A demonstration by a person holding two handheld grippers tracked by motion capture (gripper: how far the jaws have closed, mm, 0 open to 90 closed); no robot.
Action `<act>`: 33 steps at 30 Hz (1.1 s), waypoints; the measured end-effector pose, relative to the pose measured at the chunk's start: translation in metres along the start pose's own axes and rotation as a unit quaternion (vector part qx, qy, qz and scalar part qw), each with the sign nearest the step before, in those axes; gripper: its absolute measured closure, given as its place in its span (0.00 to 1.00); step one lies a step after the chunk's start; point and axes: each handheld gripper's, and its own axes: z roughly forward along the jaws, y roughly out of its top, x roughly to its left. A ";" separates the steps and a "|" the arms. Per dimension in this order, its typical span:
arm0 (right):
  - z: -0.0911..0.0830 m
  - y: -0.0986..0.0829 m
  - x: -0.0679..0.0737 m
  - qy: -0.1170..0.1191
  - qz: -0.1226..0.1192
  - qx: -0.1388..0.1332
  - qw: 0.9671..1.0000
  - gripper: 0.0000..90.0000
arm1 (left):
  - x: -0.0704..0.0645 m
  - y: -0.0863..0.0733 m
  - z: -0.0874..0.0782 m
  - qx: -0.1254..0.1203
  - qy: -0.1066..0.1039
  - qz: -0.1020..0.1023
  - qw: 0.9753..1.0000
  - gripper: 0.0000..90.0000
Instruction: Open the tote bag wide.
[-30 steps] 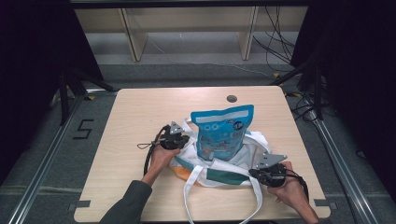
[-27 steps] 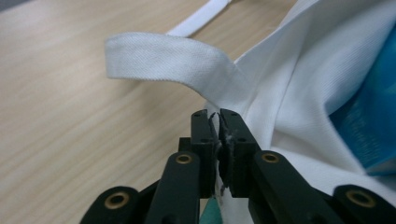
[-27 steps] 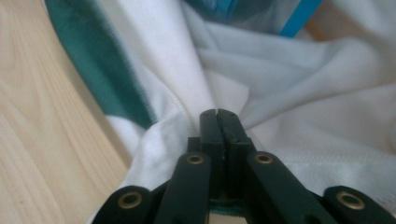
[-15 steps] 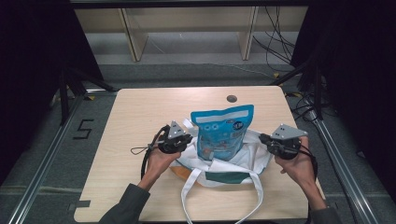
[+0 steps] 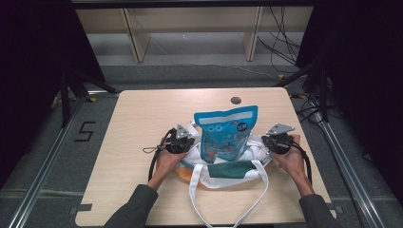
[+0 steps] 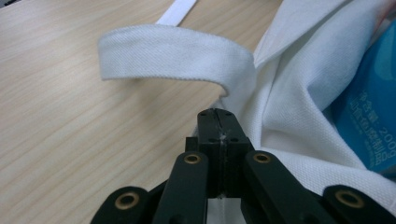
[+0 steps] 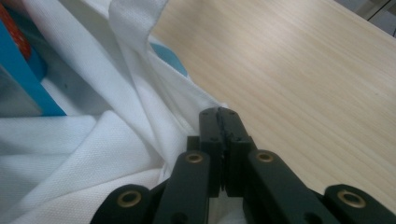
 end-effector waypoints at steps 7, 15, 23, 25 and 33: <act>-0.020 0.011 0.002 0.008 -0.016 -0.025 1.000 0.97 | -0.010 0.015 -0.028 -0.021 -0.004 -0.003 1.000 0.97; -0.080 0.016 0.038 0.108 -0.002 -0.075 0.991 0.97 | -0.042 0.013 -0.086 -0.055 -0.068 0.000 0.996 0.99; -0.092 -0.011 0.073 0.137 -0.046 -0.041 0.989 0.97 | -0.065 -0.025 -0.089 -0.004 -0.089 0.033 0.995 0.98; -0.088 -0.017 0.078 0.135 -0.046 -0.025 0.990 0.98 | -0.071 -0.032 -0.080 0.022 -0.072 0.053 0.996 0.98; -0.062 -0.027 0.092 0.123 -0.064 0.029 0.990 1.00 | -0.080 -0.037 -0.065 0.048 -0.063 0.078 0.994 0.99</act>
